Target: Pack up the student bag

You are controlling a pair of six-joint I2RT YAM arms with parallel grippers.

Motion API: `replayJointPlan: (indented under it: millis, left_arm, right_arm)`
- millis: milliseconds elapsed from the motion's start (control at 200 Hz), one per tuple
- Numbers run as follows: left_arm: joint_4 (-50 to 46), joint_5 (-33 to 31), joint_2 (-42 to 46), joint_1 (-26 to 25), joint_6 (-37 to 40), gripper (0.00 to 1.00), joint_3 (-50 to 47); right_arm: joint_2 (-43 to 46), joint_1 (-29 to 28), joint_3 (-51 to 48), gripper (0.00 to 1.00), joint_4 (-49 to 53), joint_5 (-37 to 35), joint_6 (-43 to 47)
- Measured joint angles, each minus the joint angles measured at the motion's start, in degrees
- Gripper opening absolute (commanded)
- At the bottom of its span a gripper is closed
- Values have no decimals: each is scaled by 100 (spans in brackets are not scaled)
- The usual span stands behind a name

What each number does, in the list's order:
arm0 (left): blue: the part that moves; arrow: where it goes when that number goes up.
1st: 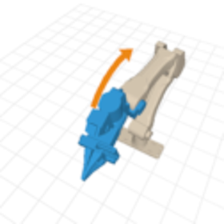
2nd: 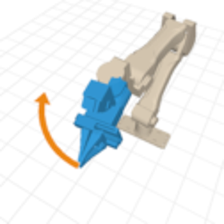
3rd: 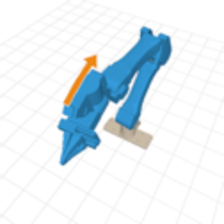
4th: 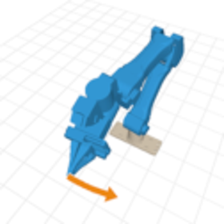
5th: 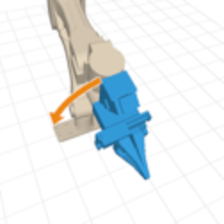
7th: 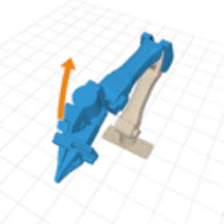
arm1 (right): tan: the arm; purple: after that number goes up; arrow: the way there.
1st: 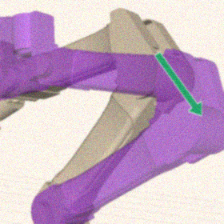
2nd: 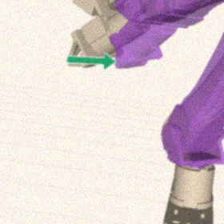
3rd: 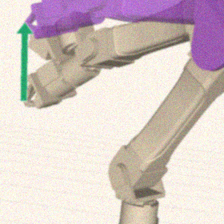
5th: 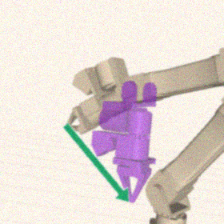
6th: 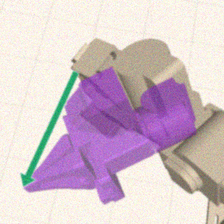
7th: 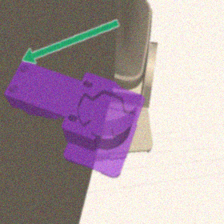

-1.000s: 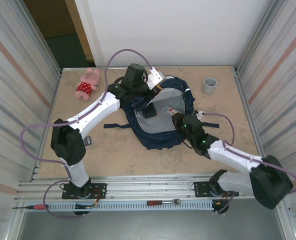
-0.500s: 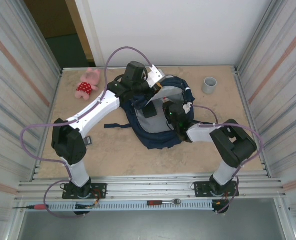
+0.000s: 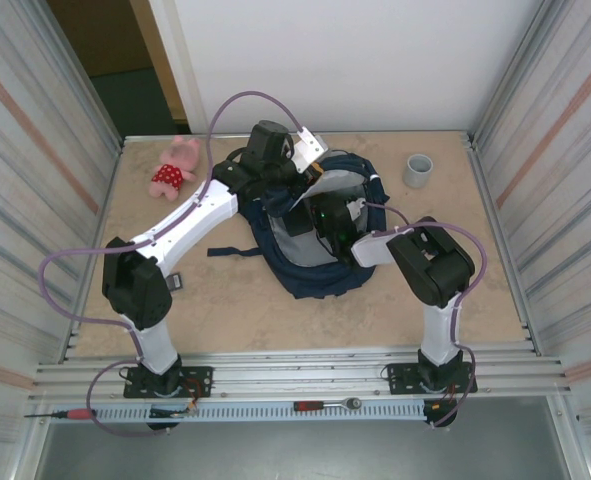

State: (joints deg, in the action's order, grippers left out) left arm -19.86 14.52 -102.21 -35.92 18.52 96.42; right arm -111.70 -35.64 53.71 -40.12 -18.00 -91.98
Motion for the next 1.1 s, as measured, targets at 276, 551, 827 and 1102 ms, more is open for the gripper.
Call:
replayJointPlan:
  millis: [276, 551, 827, 1102]
  left_arm:
    - [-2, 0, -2, 57, -44, 0, 0]
    - [9, -15, 0, 63, -44, 0, -98]
    - [372, 186, 44, 44, -61, 0, -726]
    - [824, 389, 162, -564, -90, 3, -1967]
  right_arm:
    - [719, -46, -632, 61, 474, 570, -463]
    - [2356, -129, -1779, 64, 1410, 1088, -518]
    - [4868, 459, -1939, 64, 3550, 1541, 315]
    - [6605, 1427, -1436, 64, 5871, 1779, 1810]
